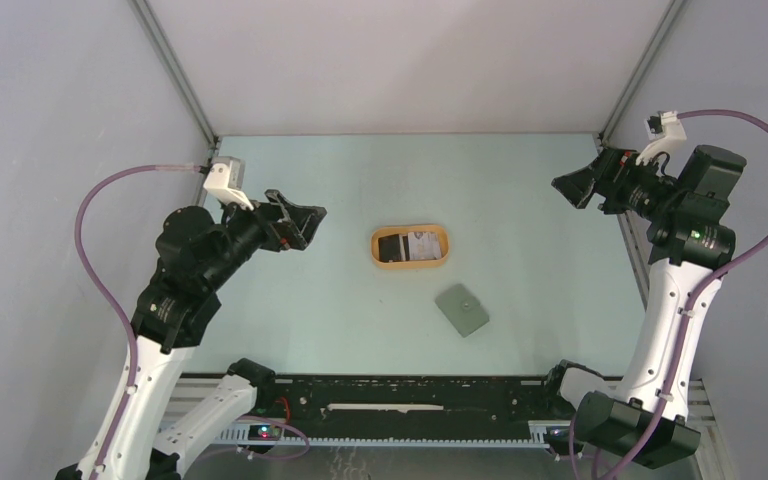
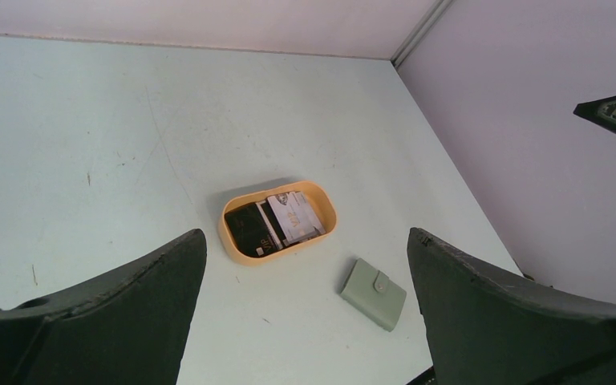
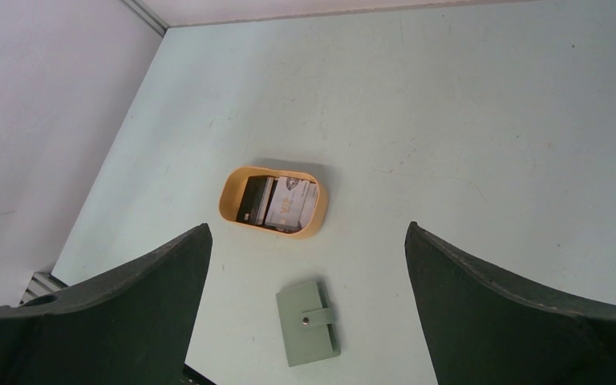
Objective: Put the credit cards into the card holder
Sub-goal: Reset both arms
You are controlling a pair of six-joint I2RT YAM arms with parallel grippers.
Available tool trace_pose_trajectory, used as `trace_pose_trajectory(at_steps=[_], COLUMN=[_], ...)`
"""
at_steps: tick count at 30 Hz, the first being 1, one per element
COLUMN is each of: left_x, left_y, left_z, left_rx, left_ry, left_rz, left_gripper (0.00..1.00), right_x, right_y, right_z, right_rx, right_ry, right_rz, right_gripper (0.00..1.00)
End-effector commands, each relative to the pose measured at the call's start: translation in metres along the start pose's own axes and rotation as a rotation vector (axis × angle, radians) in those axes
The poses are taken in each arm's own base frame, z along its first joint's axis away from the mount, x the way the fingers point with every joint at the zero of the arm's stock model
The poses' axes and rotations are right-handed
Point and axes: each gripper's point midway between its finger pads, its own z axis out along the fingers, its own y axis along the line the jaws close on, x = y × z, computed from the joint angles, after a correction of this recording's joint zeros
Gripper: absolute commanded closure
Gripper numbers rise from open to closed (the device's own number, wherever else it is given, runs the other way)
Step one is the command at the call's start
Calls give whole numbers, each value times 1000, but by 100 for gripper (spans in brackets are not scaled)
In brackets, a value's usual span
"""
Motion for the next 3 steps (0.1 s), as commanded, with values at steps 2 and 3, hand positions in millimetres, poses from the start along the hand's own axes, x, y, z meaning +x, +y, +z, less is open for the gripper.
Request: trace_pose_trajectory(at_steps=[2,3], left_x=[2,2], left_y=[3,3], left_z=[2,2], left_rx=[-5,-5], left_ry=[0,-1], left_rz=[1,1], left_gripper=[0,0], right_x=[-6,-6], right_y=[-2,-2], right_z=[-1,-1], right_rx=[5,7], right_ry=[-21,-22], right_rz=[-39,-47], right_gripper=[0,0])
